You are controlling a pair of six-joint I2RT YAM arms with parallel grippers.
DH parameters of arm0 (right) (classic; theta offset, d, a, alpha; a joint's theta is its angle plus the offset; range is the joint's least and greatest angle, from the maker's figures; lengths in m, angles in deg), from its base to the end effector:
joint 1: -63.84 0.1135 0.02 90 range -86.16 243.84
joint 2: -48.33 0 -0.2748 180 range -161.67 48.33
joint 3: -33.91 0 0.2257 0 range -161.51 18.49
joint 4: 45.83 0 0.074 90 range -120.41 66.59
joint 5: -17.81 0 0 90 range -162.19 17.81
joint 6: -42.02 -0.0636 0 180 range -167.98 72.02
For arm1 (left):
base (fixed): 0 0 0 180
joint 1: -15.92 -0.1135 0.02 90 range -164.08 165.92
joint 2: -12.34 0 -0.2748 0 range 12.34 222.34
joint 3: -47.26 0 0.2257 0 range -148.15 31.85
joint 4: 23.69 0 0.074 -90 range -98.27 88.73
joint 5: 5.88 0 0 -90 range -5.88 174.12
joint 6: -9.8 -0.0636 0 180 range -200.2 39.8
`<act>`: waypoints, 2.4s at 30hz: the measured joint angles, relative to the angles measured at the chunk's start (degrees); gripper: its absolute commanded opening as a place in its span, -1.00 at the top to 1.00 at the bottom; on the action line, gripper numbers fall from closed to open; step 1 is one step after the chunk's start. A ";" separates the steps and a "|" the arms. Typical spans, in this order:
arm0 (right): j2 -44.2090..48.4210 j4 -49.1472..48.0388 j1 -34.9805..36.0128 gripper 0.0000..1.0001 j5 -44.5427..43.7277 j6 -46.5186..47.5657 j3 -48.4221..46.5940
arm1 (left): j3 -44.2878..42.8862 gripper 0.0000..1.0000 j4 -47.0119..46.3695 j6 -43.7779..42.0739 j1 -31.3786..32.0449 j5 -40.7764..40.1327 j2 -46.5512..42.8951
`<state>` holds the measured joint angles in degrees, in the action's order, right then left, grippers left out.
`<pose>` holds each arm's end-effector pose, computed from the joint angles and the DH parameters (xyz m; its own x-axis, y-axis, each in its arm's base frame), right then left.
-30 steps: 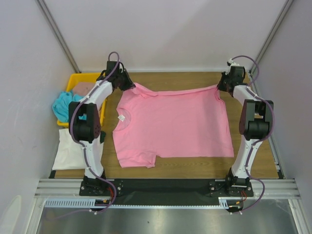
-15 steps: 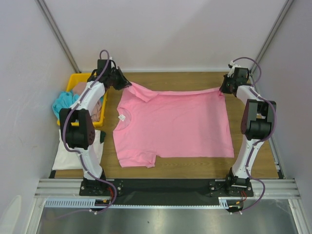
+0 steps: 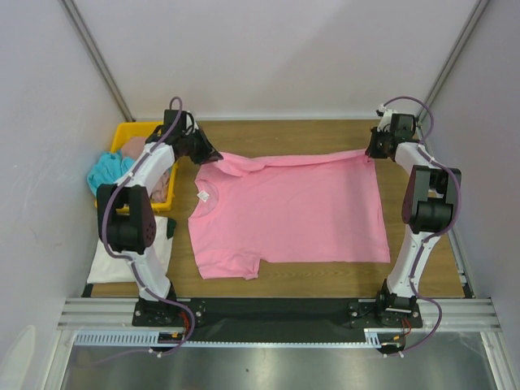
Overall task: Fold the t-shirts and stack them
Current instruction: Flatten the tshirt out
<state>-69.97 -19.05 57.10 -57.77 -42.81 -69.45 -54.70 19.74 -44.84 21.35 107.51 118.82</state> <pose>0.4682 -0.0394 0.2070 -0.6518 -0.0108 -0.7583 -0.1302 0.9867 0.0978 0.4074 -0.0641 0.2609 -0.8063 -0.4569 -0.3756 -0.1411 0.7653 -0.6280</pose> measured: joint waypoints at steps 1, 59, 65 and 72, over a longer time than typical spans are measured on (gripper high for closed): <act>0.02 0.35 -0.13 1.00 0.20 0.24 0.00 | 0.83 0.99 0.07 0.20 0.00 0.00 -0.74; 15.32 6.82 3.52 -0.69 1.53 -23.06 10.67 | 11.26 -0.61 -4.42 -0.66 -2.03 -11.17 -6.05; 15.32 4.79 12.04 -0.56 0.55 -29.79 11.15 | 11.26 -0.47 -7.91 -0.31 -1.57 -14.05 -0.55; 13.88 -0.74 21.27 -0.49 2.03 -38.27 11.96 | 10.10 -0.39 -11.80 0.26 -1.38 -17.51 3.72</act>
<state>-56.10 -19.80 78.37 -55.74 -81.08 -57.50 -44.60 7.94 -44.58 19.98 90.01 122.53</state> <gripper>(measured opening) 0.754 0.701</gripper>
